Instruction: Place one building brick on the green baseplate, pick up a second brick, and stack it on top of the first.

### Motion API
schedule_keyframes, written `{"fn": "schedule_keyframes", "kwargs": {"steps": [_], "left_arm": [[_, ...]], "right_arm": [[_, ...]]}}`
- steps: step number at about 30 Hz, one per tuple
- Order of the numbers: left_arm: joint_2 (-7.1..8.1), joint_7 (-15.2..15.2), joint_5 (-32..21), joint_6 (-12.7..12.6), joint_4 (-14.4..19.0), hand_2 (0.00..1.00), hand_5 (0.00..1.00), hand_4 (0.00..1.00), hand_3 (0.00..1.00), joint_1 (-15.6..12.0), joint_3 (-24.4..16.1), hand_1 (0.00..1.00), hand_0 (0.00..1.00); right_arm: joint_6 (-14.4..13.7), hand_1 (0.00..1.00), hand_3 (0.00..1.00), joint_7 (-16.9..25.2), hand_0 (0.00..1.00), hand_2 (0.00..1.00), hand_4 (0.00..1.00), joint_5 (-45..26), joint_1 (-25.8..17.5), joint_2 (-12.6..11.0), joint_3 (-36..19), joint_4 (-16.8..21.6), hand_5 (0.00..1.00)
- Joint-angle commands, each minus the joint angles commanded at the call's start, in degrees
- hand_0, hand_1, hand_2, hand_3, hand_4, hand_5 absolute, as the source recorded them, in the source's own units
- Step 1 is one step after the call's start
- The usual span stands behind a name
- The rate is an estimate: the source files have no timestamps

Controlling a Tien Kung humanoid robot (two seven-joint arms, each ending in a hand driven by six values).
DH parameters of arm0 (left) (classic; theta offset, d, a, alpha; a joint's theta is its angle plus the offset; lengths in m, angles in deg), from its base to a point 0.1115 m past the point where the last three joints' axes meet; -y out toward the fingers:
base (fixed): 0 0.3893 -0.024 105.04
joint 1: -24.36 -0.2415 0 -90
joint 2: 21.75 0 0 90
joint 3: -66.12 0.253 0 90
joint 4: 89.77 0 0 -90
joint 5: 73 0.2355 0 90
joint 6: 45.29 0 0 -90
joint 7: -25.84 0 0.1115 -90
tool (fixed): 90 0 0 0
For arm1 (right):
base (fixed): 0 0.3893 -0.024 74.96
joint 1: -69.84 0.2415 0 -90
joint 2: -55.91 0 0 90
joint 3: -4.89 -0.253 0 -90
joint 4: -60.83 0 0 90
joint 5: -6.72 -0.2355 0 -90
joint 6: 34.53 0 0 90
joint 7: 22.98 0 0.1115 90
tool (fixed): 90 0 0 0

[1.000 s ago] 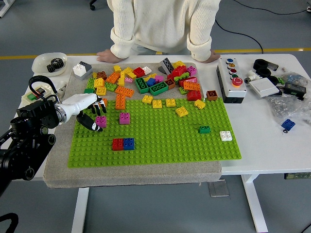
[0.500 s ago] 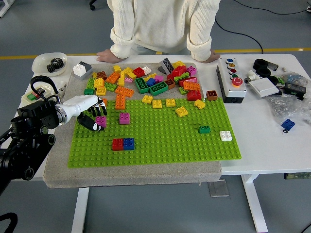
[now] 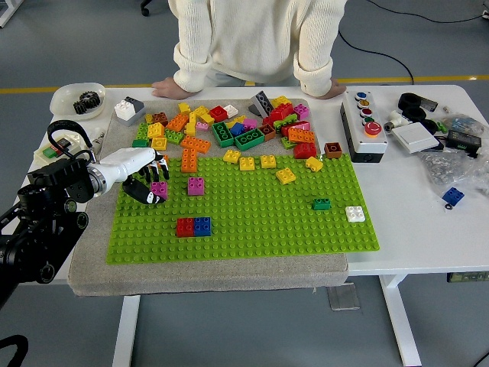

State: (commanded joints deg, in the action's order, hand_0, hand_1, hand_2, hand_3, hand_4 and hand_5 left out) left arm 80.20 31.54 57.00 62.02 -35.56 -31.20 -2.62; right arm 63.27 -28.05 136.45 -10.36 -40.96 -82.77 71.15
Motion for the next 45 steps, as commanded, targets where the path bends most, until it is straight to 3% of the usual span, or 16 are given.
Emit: {"fn": "schedule_keyframes", "kwargs": {"steps": [25, 35, 45], "left_arm": [[0.14, 1.0, 0.0, -0.4, 0.3, 0.387, 0.002, 0.915, 0.457, 0.2, -0.7, 0.379, 0.411], [0.49, 0.3, 0.0, 2.0, 2.0, 0.383, 0.002, 0.914, 0.455, 0.2, -1.4, 0.377, 0.402], [1.19, -1.2, 0.0, 6.2, 6.9, 0.382, 0.002, 0.894, 0.453, -0.3, -2.2, 0.373, 0.400]], "right_arm": [[-0.1, 0.644, 0.599, -0.1, 0.740, 0.715, 0.834, -0.3, 0.1, 0.0, -0.2, 0.0, 0.413], [-0.1, 0.643, 0.599, -0.1, 0.740, 0.715, 0.833, -0.4, 0.0, 0.0, -0.2, 0.0, 0.411], [-0.2, 0.643, 0.597, -0.1, 0.740, 0.715, 0.831, -0.5, -0.1, 0.0, -0.3, 0.0, 0.410]]}}
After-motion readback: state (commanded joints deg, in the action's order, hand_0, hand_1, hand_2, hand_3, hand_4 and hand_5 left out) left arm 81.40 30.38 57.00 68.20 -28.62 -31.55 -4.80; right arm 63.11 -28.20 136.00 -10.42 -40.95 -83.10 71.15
